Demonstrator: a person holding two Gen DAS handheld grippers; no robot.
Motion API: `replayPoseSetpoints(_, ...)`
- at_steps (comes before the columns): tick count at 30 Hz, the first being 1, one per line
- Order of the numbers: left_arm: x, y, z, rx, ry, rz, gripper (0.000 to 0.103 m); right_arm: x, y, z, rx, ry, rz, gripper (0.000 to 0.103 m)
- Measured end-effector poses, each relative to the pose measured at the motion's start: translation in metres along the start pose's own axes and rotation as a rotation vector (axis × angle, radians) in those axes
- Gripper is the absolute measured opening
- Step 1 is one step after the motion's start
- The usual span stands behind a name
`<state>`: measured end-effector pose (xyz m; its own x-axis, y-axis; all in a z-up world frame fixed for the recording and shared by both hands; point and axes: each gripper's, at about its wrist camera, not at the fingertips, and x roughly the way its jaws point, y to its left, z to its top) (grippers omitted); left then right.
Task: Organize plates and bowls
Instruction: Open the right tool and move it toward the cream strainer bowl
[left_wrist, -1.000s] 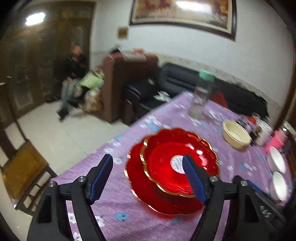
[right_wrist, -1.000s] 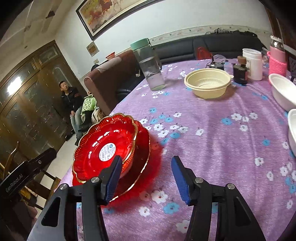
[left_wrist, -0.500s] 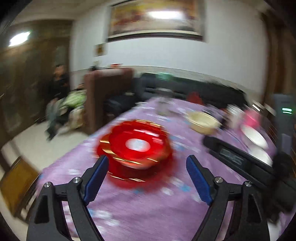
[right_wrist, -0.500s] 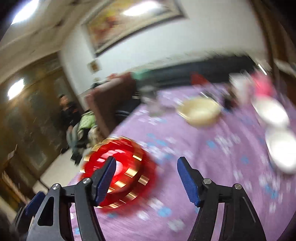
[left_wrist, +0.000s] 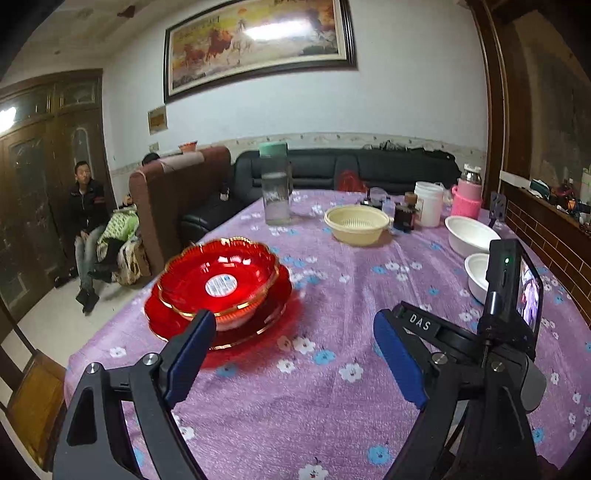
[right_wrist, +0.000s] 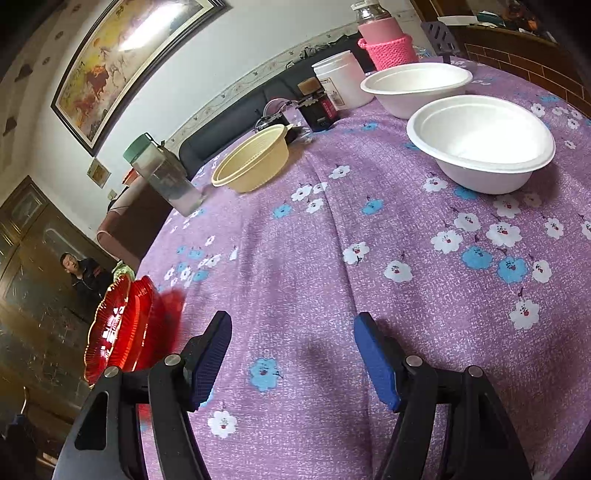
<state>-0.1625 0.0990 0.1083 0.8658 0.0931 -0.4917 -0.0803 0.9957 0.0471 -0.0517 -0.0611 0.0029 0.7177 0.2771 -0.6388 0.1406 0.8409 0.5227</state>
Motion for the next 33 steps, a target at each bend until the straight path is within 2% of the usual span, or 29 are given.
replayPoseSetpoints(14,0.000,0.000,-0.006,-0.004,0.020,-0.036,0.087,0.000,0.002,-0.004,-0.024,-0.033,-0.046,0.073)
replayPoseSetpoints(33,0.002,-0.008,-0.012,0.007,0.047,-0.079,0.087,0.000,0.004,-0.005,-0.032,-0.037,-0.049,0.073)
